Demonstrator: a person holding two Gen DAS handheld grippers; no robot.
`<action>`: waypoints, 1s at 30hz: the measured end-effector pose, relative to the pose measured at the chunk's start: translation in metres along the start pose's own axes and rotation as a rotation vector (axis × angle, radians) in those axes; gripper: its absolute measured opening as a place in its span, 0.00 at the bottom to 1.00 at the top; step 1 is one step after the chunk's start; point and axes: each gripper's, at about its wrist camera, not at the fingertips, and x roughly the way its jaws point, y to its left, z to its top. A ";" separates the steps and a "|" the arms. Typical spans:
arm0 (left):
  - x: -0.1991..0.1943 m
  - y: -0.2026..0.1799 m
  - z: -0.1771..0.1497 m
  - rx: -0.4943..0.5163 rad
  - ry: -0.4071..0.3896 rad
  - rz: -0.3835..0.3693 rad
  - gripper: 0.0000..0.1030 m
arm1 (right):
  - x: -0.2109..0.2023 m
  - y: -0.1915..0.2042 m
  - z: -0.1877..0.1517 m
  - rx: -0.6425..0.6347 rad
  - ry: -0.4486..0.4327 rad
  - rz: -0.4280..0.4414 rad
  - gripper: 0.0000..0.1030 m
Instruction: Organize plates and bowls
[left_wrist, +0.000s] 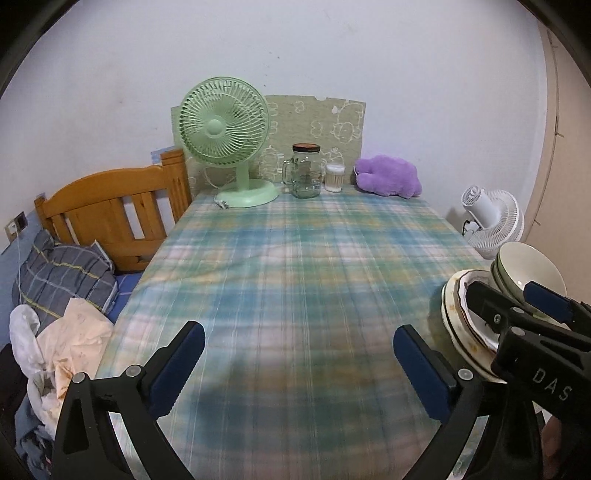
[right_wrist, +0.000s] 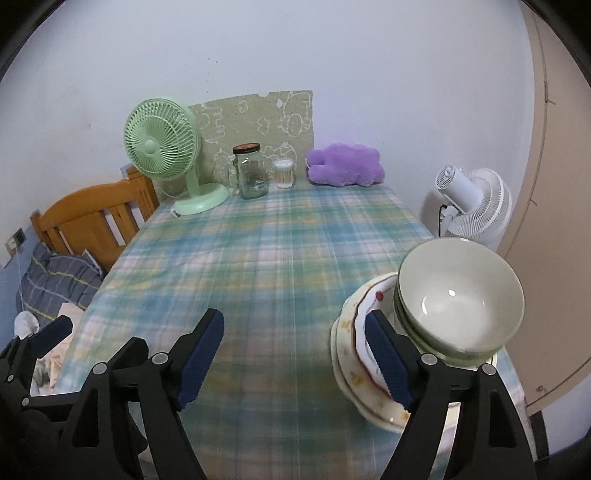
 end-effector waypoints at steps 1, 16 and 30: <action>-0.002 0.001 -0.004 -0.005 -0.002 0.004 1.00 | -0.003 0.000 -0.004 0.000 -0.007 -0.002 0.81; -0.026 0.007 -0.033 -0.019 -0.052 0.005 1.00 | -0.033 -0.003 -0.043 0.005 -0.078 -0.033 0.83; -0.039 0.015 -0.037 -0.044 -0.069 0.023 1.00 | -0.046 0.000 -0.049 -0.015 -0.090 -0.020 0.83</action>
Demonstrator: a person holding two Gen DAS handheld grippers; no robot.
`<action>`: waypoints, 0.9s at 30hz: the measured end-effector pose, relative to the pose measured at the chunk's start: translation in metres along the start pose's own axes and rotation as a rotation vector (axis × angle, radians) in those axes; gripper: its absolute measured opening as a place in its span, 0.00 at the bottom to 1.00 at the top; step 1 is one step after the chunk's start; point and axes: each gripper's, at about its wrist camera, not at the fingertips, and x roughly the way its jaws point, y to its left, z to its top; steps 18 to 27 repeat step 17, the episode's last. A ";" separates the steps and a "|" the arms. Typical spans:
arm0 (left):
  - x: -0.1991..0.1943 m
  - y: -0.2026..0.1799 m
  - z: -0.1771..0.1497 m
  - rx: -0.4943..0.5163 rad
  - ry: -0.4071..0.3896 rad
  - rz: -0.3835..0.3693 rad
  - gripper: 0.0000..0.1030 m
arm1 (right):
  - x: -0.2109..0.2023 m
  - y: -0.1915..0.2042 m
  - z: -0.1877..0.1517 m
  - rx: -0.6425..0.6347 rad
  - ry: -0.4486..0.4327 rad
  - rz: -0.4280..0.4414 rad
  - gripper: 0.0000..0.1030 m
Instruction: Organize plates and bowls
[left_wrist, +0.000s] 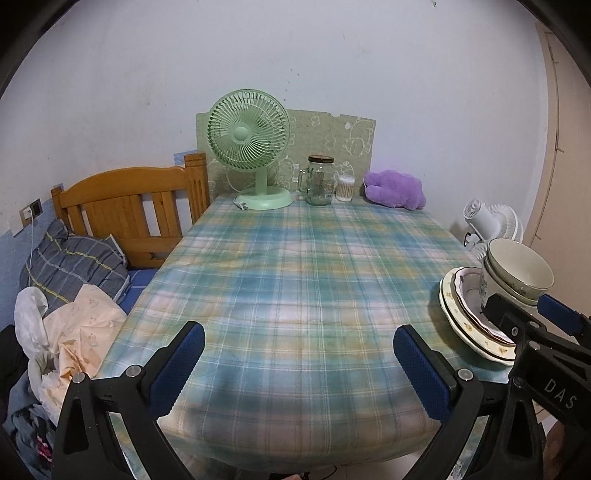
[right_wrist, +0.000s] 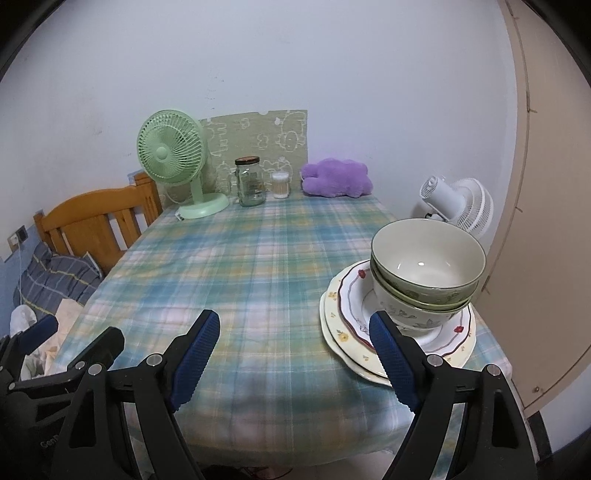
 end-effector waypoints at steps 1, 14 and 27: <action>-0.001 0.000 0.000 0.000 -0.001 0.000 1.00 | -0.001 0.001 0.000 -0.003 0.000 0.000 0.83; -0.007 -0.003 0.000 0.006 -0.009 -0.013 1.00 | -0.008 0.000 -0.002 -0.004 -0.003 -0.020 0.83; -0.008 -0.002 -0.001 0.006 -0.011 -0.012 1.00 | -0.008 0.000 -0.002 -0.005 -0.004 -0.022 0.83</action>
